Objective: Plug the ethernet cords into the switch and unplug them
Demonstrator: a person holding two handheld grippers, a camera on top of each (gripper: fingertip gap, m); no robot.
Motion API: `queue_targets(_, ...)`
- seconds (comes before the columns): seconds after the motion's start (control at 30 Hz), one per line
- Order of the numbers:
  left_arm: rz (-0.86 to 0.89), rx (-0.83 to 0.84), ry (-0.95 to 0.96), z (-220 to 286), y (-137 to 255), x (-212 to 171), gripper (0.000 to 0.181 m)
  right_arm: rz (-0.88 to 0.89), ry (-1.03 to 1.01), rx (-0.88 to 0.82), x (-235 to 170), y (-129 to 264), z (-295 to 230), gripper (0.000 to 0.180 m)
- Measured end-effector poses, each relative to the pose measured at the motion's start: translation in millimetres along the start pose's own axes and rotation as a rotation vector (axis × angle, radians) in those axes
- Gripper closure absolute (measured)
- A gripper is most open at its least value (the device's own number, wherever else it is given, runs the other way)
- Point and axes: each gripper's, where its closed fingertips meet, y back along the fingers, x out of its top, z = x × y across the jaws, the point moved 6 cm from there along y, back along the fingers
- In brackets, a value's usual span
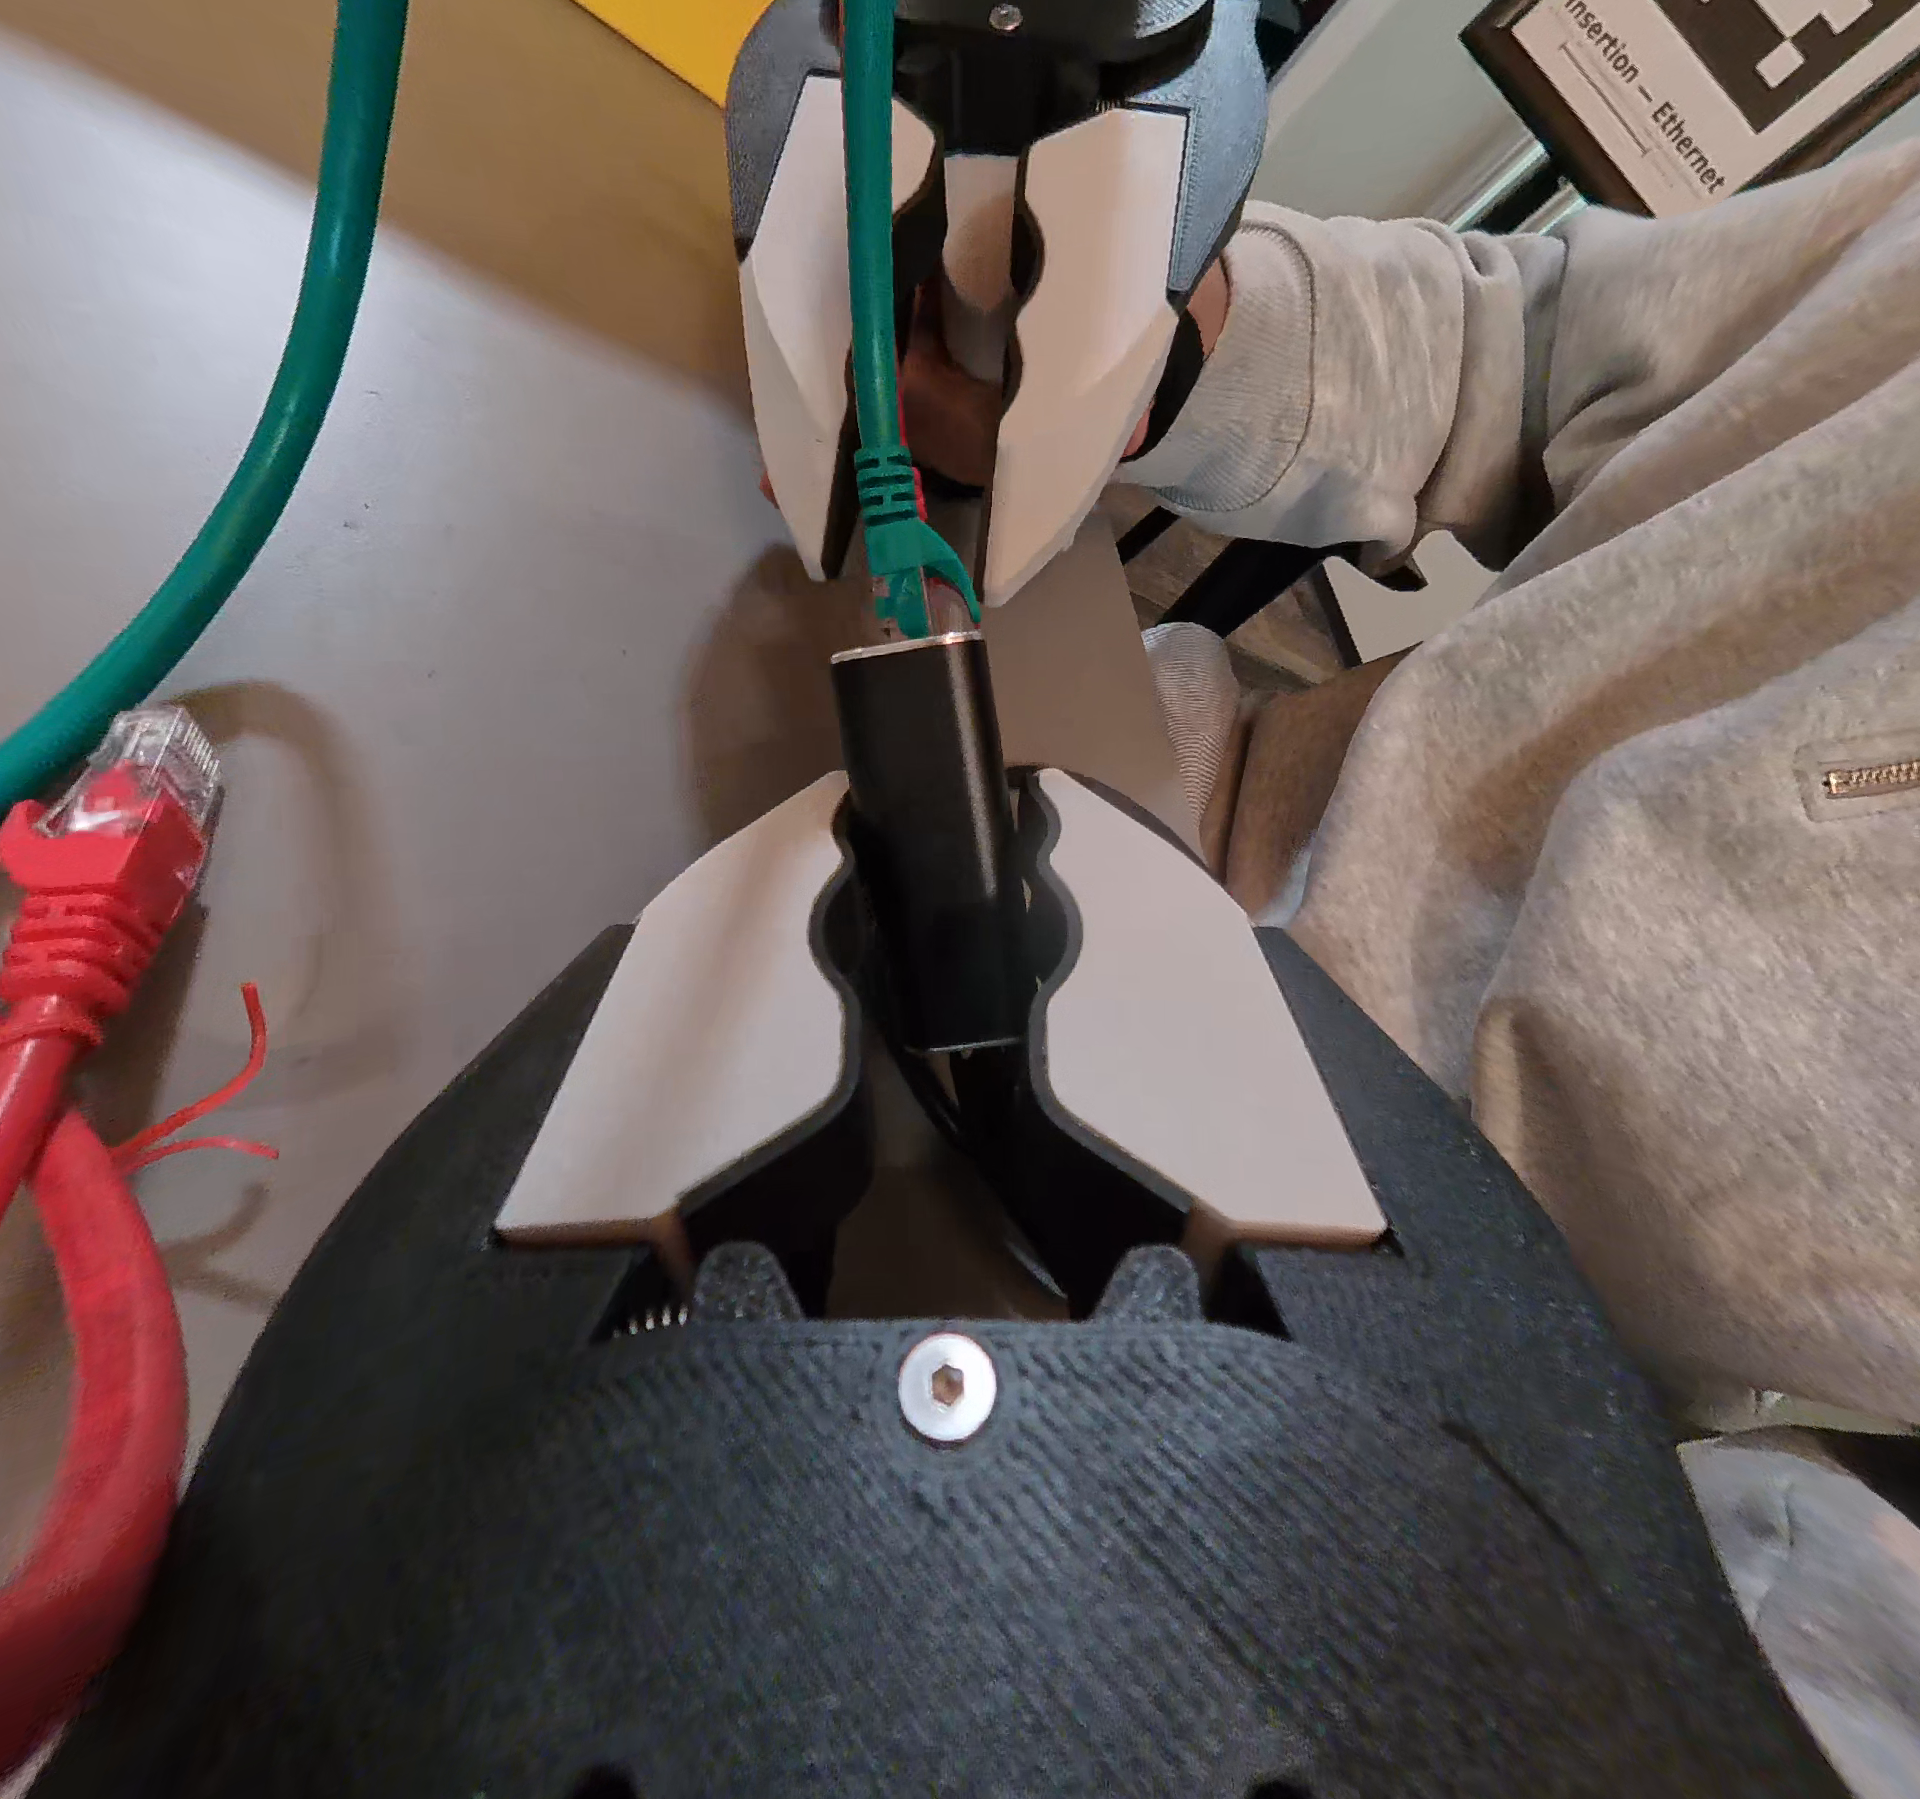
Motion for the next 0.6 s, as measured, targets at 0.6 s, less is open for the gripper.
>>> queue_targets(0.6, 0.009, 0.005, 0.025, -2.9, 0.7, 0.2, 0.155, -0.058, 0.098, -0.068, -2.1, -4.5, -3.4, 0.160)
